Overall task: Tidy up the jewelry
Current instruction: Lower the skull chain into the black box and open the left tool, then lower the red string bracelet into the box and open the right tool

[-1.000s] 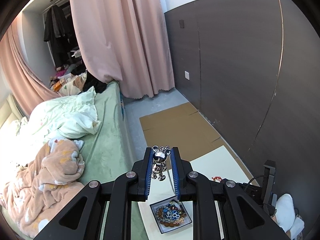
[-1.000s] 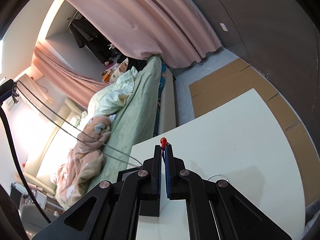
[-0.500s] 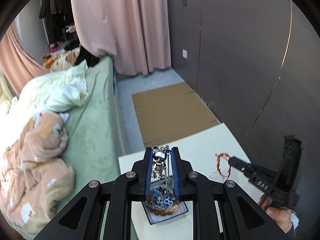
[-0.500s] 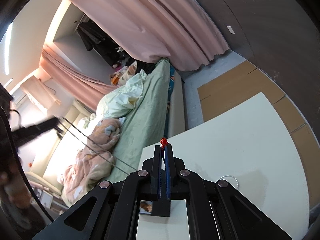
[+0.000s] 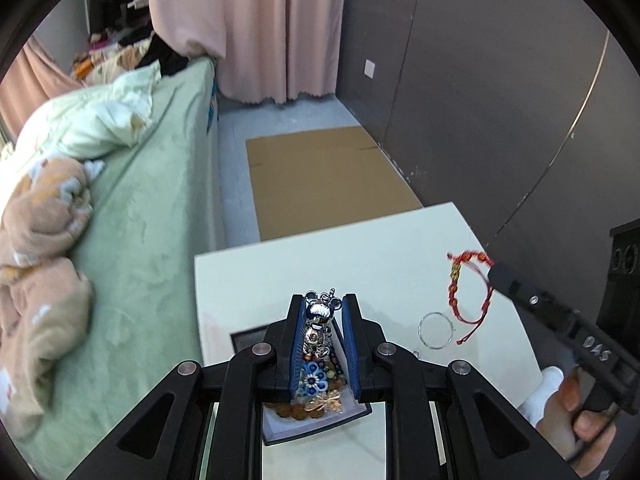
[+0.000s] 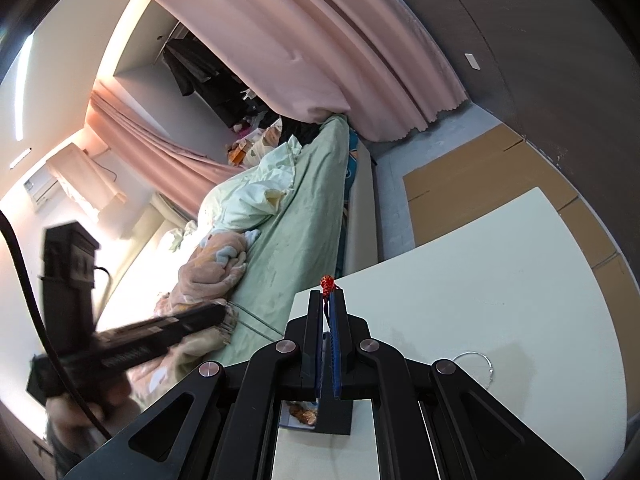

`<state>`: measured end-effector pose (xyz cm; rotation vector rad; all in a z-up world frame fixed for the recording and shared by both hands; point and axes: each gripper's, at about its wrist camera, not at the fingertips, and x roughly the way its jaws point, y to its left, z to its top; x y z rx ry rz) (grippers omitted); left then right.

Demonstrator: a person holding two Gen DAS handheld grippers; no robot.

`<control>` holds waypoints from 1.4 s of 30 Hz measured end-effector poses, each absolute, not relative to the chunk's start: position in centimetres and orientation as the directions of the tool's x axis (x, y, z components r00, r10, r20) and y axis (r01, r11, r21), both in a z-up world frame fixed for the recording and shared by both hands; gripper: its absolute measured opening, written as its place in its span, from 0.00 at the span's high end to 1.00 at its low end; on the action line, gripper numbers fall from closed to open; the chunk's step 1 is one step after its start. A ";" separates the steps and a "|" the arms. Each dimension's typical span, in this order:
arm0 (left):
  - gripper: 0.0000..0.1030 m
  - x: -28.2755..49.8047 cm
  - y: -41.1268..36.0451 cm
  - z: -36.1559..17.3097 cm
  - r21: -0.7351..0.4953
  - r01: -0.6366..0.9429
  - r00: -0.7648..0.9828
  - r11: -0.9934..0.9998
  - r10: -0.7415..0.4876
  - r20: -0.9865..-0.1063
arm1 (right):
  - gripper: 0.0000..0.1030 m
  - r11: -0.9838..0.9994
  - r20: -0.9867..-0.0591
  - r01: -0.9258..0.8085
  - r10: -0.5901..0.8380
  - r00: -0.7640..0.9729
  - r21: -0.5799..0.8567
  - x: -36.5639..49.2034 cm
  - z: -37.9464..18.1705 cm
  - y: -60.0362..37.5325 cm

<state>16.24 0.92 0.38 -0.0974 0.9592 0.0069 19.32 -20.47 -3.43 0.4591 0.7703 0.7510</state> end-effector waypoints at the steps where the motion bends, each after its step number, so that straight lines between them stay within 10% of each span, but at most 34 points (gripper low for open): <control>1: 0.81 16.4 1.0 -0.2 -0.096 -0.049 0.568 0.994 -0.051 -0.821 | 0.95 0.654 -0.452 -0.435 0.750 0.483 0.619 19.3 -3.4 -20.4; 13: 0.80 16.1 3.4 -5.2 -0.367 -0.078 0.574 0.927 -0.260 -0.777 | 0.95 0.638 -0.454 -0.464 0.767 0.453 0.615 19.1 -3.7 -18.3; 17: 0.35 14.8 5.5 -6.2 -0.470 -0.113 0.637 0.875 -0.300 -0.710 | 0.95 0.629 -0.456 -0.472 0.775 0.437 0.617 18.8 -3.9 -17.3; 19: 0.30 14.1 6.6 -6.2 -0.504 -0.141 0.671 0.852 -0.292 -0.682 | 0.95 0.623 -0.453 -0.476 0.781 0.430 0.621 18.6 -4.0 -16.9; 42: 0.29 10.3 11.6 -4.4 -0.521 -0.235 0.736 0.821 -0.200 -0.646 | 0.84 0.675 -0.585 -0.449 0.735 0.343 0.585 18.2 -7.5 -10.6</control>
